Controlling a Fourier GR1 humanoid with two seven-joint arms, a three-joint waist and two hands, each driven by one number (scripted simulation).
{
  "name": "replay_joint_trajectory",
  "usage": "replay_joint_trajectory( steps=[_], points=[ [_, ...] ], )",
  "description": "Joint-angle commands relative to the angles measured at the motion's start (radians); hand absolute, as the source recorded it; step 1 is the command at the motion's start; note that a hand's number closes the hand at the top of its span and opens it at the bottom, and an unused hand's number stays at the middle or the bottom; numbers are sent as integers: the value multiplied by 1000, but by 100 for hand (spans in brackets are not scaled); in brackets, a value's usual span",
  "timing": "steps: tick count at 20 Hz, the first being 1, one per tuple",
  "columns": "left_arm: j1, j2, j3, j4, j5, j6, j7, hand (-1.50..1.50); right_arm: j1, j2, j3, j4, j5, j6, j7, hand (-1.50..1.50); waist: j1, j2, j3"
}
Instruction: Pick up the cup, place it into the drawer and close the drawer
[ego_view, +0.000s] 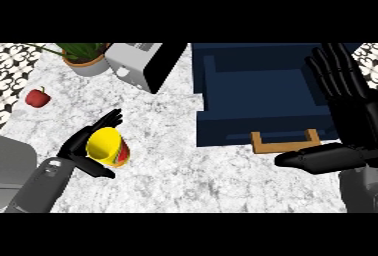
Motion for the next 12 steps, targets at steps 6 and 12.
replay_joint_trajectory(
  steps=[6,12],
  points=[
    [-24,-20,-38,75,-28,-121,-205,-150,13,13,22,-29,10,-5,14,-150,-8,1,0],
    [-39,-70,-48,104,-18,-127,-208,-150,-7,-10,-23,2,-25,12,11,-150,-8,3,0]
  ],
)
